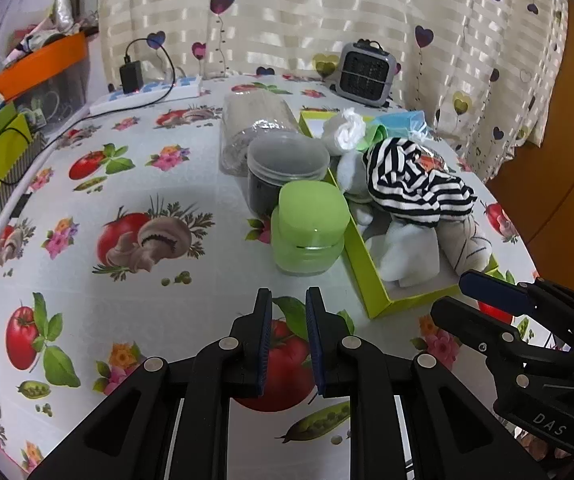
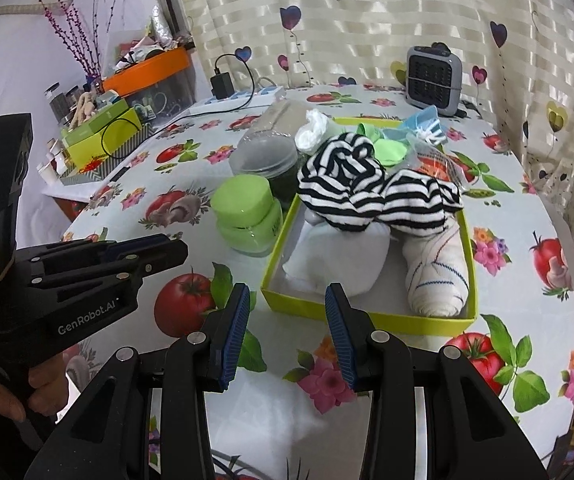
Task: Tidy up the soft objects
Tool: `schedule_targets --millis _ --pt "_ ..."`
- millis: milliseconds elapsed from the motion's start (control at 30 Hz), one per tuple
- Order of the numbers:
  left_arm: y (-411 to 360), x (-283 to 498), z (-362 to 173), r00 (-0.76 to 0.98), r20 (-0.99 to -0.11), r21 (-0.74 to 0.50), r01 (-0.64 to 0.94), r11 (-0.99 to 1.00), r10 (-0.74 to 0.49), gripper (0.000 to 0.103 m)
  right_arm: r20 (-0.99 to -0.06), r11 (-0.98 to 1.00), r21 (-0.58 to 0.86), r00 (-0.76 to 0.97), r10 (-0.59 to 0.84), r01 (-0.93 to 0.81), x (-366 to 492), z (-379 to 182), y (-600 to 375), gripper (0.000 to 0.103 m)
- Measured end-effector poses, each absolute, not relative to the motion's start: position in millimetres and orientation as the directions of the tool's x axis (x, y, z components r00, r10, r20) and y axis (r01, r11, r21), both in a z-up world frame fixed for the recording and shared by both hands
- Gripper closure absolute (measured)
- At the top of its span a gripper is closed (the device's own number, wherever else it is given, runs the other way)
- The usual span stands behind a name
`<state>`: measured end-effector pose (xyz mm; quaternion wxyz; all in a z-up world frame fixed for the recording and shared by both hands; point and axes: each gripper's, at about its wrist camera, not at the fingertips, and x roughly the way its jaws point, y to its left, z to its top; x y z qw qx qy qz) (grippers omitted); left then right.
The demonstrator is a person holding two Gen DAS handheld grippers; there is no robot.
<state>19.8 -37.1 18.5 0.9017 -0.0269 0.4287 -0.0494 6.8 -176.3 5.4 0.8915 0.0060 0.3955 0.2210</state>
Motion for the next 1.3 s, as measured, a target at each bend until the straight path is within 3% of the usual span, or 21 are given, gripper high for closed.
schedule_targets --millis 1300 --pt "-48 21 10 0.618 -0.773 -0.084 0.119 0.989 -0.14 0.087 -0.737 0.918 0.166 0.573 0.358 -0.361 15 -5 -180 0.062"
